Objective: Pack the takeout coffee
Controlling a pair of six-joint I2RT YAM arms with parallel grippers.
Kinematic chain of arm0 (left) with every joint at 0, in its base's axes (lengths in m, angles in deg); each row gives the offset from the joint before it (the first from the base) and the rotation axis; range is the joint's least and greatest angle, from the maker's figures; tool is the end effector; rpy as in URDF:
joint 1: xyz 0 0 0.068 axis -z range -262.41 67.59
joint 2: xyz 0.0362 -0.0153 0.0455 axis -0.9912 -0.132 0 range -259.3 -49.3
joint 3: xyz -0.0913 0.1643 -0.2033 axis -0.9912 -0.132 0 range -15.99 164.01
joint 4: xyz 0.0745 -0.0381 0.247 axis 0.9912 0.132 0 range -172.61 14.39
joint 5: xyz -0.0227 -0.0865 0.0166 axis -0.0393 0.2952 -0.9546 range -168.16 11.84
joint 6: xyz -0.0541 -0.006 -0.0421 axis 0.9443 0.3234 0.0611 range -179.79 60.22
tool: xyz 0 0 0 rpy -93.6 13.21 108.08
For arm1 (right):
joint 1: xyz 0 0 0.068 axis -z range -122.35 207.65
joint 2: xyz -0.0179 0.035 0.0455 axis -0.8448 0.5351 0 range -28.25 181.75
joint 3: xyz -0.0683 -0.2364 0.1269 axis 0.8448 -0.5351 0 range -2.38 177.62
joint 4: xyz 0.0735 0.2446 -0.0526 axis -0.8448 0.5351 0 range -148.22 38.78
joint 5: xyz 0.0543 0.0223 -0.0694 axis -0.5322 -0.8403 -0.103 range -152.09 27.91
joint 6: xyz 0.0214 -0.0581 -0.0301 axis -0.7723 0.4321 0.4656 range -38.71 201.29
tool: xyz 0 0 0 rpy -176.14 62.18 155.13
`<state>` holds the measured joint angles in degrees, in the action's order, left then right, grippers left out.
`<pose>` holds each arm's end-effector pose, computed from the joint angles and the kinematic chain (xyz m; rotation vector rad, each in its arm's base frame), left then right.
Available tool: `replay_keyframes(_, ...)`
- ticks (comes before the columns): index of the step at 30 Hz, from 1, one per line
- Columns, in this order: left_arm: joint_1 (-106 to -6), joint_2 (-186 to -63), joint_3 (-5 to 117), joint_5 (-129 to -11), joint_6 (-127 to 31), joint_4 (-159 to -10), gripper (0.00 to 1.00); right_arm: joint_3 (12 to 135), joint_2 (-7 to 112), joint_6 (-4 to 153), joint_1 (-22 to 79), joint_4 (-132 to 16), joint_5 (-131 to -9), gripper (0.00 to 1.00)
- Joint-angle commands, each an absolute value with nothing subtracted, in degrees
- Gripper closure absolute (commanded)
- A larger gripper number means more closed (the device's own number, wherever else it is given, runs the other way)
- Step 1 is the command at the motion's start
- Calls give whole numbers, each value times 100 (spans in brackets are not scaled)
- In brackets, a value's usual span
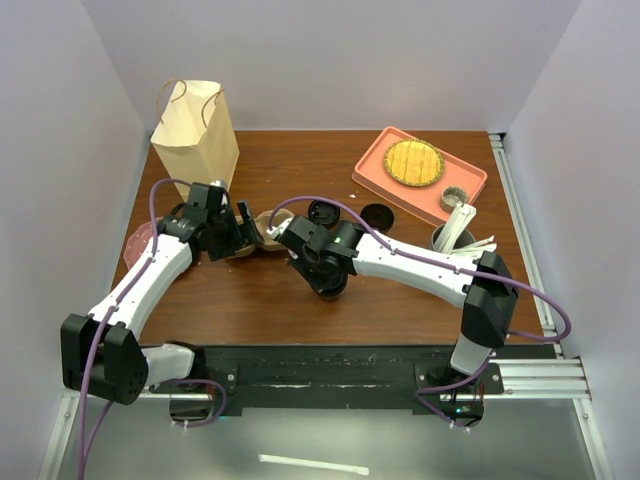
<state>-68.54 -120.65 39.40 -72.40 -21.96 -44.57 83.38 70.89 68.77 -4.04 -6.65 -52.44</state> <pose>0.2526 -0.0682 0.2534 -0.4935 2.5297 -0.4816 0.1831 0.3200 0.2634 -1.0725 2.4649 0.1791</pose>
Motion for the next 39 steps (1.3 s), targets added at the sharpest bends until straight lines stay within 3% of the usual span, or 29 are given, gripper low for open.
replay_keyframes(1,-6905,-11917,4043,-7236,-2331,-4544,15,8314,7169,6828,-387,-716,-5128,100)
replay_keyframes(39,-6905,-11882,4034,-7166,-2375,-4579,15,8419,7037,6793,-132,-663,-4987,100)
